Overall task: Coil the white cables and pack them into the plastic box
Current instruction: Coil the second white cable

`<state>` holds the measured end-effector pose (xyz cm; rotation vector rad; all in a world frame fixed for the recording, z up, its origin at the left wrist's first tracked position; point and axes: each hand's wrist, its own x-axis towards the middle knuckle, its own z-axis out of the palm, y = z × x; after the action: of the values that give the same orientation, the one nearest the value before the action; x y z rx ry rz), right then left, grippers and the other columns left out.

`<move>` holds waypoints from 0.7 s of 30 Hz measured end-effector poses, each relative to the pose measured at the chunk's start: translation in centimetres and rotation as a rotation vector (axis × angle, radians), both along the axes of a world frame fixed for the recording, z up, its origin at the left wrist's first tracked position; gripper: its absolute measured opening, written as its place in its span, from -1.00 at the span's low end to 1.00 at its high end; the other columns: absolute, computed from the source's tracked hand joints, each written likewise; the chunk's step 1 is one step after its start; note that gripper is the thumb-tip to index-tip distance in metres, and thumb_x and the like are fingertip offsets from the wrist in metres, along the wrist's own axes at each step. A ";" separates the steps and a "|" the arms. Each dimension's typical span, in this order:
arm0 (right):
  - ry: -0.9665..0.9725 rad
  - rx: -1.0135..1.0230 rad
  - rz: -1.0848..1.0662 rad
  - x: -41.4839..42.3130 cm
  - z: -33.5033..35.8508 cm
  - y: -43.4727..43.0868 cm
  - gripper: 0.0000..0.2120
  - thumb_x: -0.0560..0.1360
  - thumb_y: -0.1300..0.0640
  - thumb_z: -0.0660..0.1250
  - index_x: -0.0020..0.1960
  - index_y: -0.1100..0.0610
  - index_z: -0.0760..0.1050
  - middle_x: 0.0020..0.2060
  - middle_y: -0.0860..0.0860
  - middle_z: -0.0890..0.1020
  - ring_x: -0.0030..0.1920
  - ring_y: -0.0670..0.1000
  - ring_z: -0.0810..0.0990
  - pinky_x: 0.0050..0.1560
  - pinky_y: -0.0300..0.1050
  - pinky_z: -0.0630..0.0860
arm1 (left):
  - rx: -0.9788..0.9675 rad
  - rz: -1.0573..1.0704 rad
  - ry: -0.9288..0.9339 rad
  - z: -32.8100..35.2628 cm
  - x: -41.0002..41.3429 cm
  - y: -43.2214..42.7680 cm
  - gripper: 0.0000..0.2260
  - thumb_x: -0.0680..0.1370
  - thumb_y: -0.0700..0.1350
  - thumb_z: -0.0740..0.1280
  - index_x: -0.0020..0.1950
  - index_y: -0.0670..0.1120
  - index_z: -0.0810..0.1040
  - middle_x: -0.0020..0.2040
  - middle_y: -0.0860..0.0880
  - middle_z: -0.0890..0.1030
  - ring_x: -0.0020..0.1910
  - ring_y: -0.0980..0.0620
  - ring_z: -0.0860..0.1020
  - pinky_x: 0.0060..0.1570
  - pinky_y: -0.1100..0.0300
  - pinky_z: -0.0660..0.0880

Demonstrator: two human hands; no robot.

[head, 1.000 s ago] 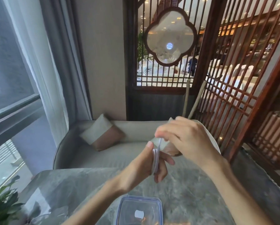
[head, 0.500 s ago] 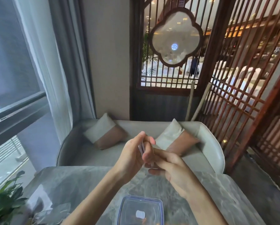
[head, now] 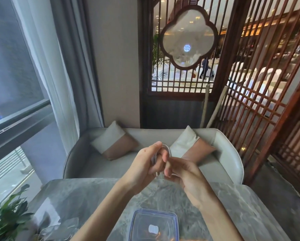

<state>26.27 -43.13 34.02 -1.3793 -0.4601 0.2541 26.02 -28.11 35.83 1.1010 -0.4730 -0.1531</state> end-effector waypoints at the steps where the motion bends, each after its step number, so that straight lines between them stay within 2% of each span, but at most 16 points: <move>1: -0.051 -0.033 -0.034 -0.1 -0.1 0.0 -0.68 0.65 0.10 0.23 -0.21 0.01 0.66 -0.32 -0.08 0.62 -0.18 -0.08 0.57 -0.11 -0.21 0.60 | -0.011 -0.017 0.019 0.2 -0.1 0.0 -0.59 0.66 0.00 0.08 -0.32 -0.12 0.44 -0.63 0.08 0.16 -0.49 -0.01 0.45 -0.27 0.10 0.48; 3: -0.127 -0.076 -0.112 -0.2 -0.2 -0.2 -0.73 0.64 0.06 0.24 -0.05 0.08 0.69 -0.29 -0.04 0.64 -0.23 -0.10 0.59 -0.14 -0.18 0.61 | -0.089 -0.069 0.077 0.7 -0.2 0.2 -0.55 0.64 0.00 0.11 -0.43 -0.12 0.33 -0.62 0.02 0.14 -0.51 0.00 0.36 -0.32 0.15 0.47; 5: -0.155 -0.063 -0.189 -0.2 -0.3 -0.5 -0.77 0.61 0.05 0.27 0.07 0.07 0.70 -0.31 -0.01 0.64 -0.30 -0.10 0.59 -0.23 -0.19 0.60 | -0.256 -0.111 0.127 1.1 -0.1 0.5 -0.59 0.63 -0.03 0.14 -0.41 -0.09 0.24 -0.63 0.03 0.17 -0.55 0.04 0.29 -0.39 0.20 0.42; 7: -0.201 -0.124 -0.243 -0.6 -0.6 -0.5 -0.78 0.63 0.13 0.28 0.17 -0.04 0.66 -0.31 -0.01 0.67 -0.37 -0.10 0.60 -0.30 -0.21 0.57 | -0.357 -0.083 0.157 1.1 0.0 0.5 -0.64 0.65 -0.03 0.11 -0.32 -0.11 0.28 -0.62 0.08 0.18 -0.55 0.08 0.30 -0.40 0.24 0.39; 9: -0.298 -0.323 -0.306 -1.2 -1.1 -0.3 -0.69 0.65 0.18 0.25 0.20 -0.19 0.61 -0.26 -0.04 0.69 -0.38 -0.11 0.63 -0.30 -0.16 0.61 | -0.321 0.009 0.171 0.7 -0.1 -0.2 -0.61 0.67 0.03 0.09 -0.23 -0.18 0.42 -0.58 0.08 0.27 -0.47 0.08 0.39 -0.35 0.23 0.39; 11: -0.295 -0.371 -0.268 -1.8 -1.2 -0.1 -0.64 0.65 0.19 0.22 0.26 -0.22 0.56 -0.13 -0.08 0.72 -0.23 -0.10 0.70 -0.14 -0.10 0.67 | -0.198 0.120 0.157 0.3 -0.1 -0.9 -0.57 0.65 0.11 0.10 -0.11 -0.18 0.57 -0.52 0.06 0.36 -0.39 0.09 0.47 -0.28 0.18 0.41; 14: 0.055 -0.030 -0.007 -2.0 -0.9 -0.2 -0.62 0.65 0.33 0.16 0.26 -0.02 0.61 0.14 0.02 0.71 0.12 0.05 0.70 0.10 -0.09 0.64 | 0.071 0.284 -0.007 -0.4 -0.1 -1.4 -0.57 0.63 0.13 0.16 -0.15 -0.13 0.63 -0.37 -0.09 0.53 -0.28 0.05 0.57 -0.22 0.16 0.50; 16: 0.316 0.235 0.129 -1.8 -0.9 -0.7 -0.61 0.58 0.44 0.13 0.25 0.18 0.60 0.20 0.13 0.64 0.24 0.17 0.63 0.28 0.06 0.55 | 0.247 0.353 -0.128 -1.0 -0.3 -1.5 -0.63 0.66 0.12 0.15 0.00 -0.08 0.65 -0.30 -0.09 0.65 -0.23 0.01 0.63 -0.16 0.18 0.55; 18: 0.515 0.474 0.283 -1.8 -1.0 -1.0 -0.57 0.47 0.47 0.10 0.26 0.30 0.51 0.19 0.17 0.54 0.30 0.26 0.50 0.46 0.15 0.33 | 0.418 0.419 -0.269 -1.6 -0.5 -1.4 -0.63 0.67 0.10 0.10 0.02 -0.04 0.65 -0.24 -0.01 0.71 -0.12 0.06 0.67 -0.08 0.24 0.56; 21: 0.689 0.689 0.392 -2.1 -0.9 -0.7 -0.44 0.40 0.34 0.00 0.37 0.28 0.39 0.35 0.18 0.36 0.44 0.24 0.26 0.57 0.10 -0.05 | 0.547 0.545 -0.485 -2.4 -0.7 -1.0 -0.51 0.69 0.05 0.03 -0.22 -0.01 0.67 -0.24 0.15 0.71 0.12 0.17 0.63 0.02 0.35 0.51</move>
<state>24.21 -43.82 33.14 -0.4632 -0.1951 0.7806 25.30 -29.13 33.41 1.7786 -0.5567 0.5033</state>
